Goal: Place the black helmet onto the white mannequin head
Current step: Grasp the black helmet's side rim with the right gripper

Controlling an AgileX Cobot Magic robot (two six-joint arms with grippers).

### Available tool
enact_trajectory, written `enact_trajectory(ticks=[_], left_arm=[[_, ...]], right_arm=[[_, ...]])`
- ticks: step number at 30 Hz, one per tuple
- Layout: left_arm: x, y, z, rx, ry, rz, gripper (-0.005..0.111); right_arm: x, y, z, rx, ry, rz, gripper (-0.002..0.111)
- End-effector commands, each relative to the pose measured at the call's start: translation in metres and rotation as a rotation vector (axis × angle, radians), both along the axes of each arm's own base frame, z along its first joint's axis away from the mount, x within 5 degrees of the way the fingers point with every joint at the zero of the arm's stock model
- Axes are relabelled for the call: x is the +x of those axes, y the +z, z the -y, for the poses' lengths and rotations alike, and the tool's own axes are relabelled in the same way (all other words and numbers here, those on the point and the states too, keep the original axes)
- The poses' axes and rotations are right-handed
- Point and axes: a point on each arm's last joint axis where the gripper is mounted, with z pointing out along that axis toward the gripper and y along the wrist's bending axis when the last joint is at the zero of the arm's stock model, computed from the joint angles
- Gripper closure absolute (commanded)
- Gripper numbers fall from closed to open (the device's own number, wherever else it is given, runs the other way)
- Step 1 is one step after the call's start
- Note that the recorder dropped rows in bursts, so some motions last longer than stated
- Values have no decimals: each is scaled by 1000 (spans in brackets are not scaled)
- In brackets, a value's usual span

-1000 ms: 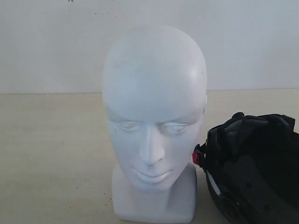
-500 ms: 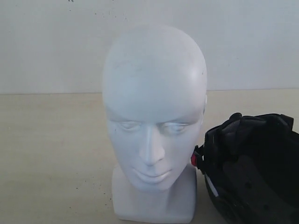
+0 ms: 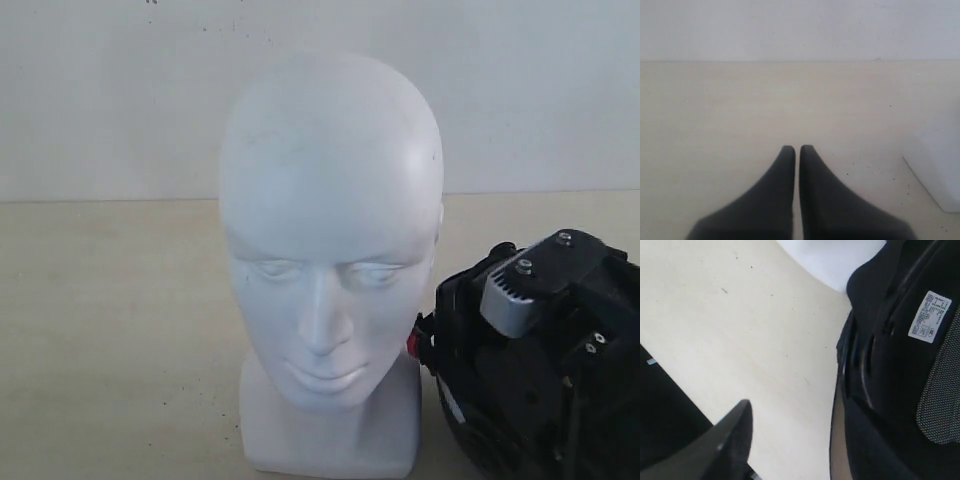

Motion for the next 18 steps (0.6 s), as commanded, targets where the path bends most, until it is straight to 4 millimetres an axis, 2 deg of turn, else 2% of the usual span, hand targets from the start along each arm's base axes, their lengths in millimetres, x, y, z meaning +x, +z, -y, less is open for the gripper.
enact_trajectory(ticks=[1, 5, 12, 18], left_arm=[[0, -1, 0, 2, -5, -2, 102], [0, -1, 0, 2, -5, -2, 102], [0, -1, 0, 2, -5, -2, 102], [0, -1, 0, 2, -5, -2, 102]], right_arm=[[12, -13, -1, -69, -11, 21, 40], [22, -19, 0, -118, -49, 62, 41], [28, -20, -8, -39, -102, 71, 41], [38, -49, -15, -50, -158, -2, 41]])
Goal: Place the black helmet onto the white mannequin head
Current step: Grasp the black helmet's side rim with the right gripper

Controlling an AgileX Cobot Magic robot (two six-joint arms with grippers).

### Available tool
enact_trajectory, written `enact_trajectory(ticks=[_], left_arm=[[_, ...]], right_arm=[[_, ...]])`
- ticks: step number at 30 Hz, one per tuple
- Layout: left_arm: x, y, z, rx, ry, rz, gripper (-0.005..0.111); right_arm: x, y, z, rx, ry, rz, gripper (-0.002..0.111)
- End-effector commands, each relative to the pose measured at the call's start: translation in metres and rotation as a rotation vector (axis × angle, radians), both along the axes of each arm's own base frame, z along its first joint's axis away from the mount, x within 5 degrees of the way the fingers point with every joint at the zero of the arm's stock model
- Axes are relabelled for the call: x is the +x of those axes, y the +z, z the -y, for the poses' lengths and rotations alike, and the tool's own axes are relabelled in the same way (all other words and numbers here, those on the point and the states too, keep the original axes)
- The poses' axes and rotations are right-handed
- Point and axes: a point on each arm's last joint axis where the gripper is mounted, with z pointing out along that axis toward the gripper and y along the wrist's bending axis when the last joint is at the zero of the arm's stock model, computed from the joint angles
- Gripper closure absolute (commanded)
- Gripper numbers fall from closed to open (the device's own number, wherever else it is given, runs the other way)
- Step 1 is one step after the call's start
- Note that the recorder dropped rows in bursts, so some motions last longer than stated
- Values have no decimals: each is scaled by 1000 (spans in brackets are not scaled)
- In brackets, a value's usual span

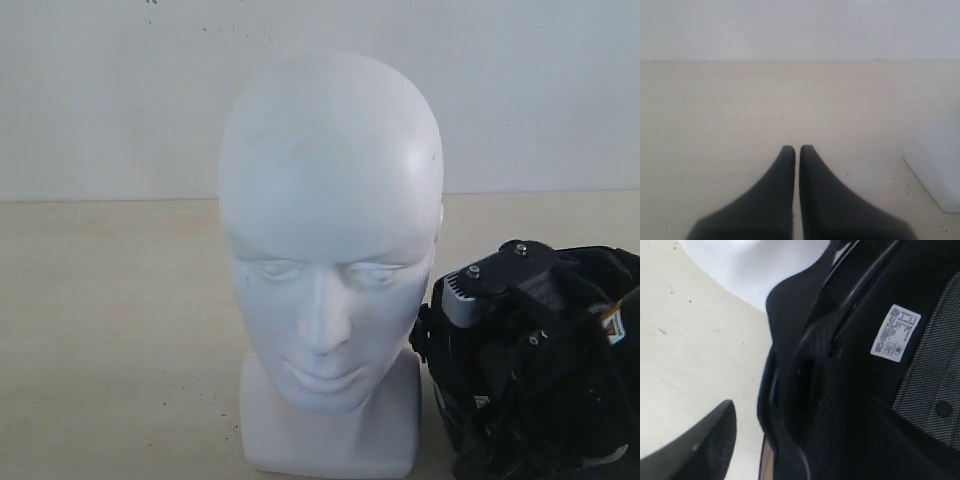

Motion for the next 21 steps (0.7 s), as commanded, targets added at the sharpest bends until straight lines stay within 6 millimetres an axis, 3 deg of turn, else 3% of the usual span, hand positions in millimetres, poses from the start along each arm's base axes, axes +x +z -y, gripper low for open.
enact_trajectory(ticks=[1, 9, 12, 17, 21], left_arm=[[0, -1, 0, 2, -5, -2, 102], [0, -1, 0, 2, -5, -2, 102], [0, -1, 0, 2, -5, -2, 102], [0, -1, 0, 2, -5, -2, 102], [0, -1, 0, 2, -5, -2, 102]], right_arm=[[7, -15, -4, -5, -31, -34, 41], [15, -30, -7, -33, -69, -56, 44], [18, -33, -7, -42, -90, -51, 64], [17, -33, -6, -53, -76, -54, 108], [16, -32, -6, -48, -82, -61, 108]])
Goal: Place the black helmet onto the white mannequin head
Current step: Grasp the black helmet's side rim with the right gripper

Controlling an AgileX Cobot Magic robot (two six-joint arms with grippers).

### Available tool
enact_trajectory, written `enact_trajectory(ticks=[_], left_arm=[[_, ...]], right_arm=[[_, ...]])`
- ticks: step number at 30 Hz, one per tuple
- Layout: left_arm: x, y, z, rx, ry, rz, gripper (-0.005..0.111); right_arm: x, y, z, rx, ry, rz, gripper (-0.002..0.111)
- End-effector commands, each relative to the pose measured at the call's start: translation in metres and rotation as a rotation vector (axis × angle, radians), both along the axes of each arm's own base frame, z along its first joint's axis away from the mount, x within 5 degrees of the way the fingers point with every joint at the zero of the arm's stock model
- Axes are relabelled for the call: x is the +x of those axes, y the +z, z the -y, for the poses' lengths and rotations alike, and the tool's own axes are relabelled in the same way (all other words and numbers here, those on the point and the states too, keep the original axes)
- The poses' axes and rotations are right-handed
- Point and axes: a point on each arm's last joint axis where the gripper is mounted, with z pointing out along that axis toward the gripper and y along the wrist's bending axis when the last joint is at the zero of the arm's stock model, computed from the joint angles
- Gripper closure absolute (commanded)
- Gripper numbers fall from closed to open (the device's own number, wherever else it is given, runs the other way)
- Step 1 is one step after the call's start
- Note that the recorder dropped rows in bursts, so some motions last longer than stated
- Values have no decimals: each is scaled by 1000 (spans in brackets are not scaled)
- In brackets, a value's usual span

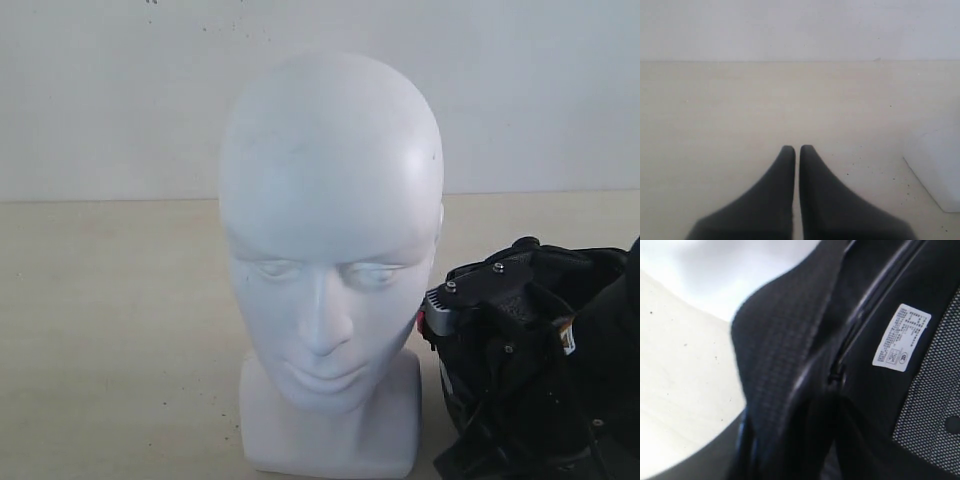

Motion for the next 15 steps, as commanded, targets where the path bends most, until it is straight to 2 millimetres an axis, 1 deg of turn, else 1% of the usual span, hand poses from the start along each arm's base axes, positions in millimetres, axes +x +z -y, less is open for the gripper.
enact_trajectory(ticks=[1, 10, 13, 15], left_arm=[[0, -1, 0, 2, -5, -2, 102], [0, -1, 0, 2, -5, -2, 102], [0, -1, 0, 2, -5, -2, 102], [0, -1, 0, 2, -5, -2, 102]], right_arm=[[-2, -3, 0, -1, -15, -28, 108], [-7, -2, 2, -16, -22, -75, 108], [-10, 5, 4, -1, -26, -57, 108], [-13, 15, 6, 23, -41, -32, 108]])
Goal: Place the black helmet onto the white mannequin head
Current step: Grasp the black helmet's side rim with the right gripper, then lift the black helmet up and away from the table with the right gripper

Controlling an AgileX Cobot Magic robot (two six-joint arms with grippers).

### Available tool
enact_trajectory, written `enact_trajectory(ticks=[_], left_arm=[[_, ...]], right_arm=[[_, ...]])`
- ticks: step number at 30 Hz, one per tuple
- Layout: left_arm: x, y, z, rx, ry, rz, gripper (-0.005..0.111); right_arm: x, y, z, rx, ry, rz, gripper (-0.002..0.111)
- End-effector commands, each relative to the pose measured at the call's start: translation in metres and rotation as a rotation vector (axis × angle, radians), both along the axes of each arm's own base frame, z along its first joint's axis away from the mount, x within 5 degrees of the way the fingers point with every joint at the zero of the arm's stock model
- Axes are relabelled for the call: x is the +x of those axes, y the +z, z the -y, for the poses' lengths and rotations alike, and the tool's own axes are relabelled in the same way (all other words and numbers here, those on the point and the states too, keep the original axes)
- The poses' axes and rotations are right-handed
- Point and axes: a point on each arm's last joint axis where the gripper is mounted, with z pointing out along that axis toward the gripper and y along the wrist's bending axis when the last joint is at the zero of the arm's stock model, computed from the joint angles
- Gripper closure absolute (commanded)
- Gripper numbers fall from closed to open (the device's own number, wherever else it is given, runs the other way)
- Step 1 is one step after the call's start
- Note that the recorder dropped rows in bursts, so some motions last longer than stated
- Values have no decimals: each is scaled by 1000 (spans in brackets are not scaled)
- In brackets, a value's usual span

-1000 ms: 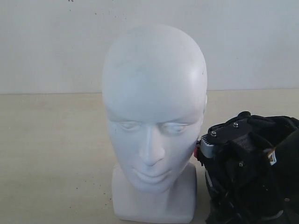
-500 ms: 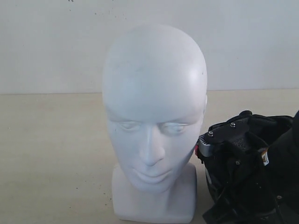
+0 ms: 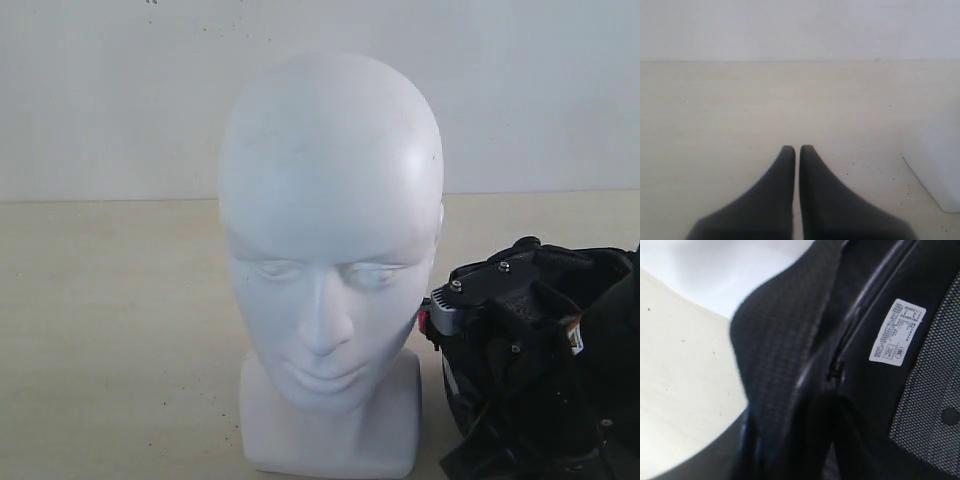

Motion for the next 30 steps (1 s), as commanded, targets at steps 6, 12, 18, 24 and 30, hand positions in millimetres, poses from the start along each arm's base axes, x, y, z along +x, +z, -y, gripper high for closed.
enact_trajectory(ticks=[6, 12, 18, 24, 30], left_arm=[[0, -1, 0, 2, -5, -2, 102], [0, -1, 0, 2, -5, -2, 102], [0, -1, 0, 2, -5, -2, 102], [0, -1, 0, 2, -5, -2, 102], [0, -1, 0, 2, -5, -2, 102]], right_arm=[[-22, 33, 12, 66, -49, 32, 108], [-32, 49, 19, 90, -59, 75, 108], [-40, 56, 24, 97, -51, 80, 108], [-51, 67, 30, 115, -42, 105, 108], [-64, 82, 38, 160, -37, 175, 108]])
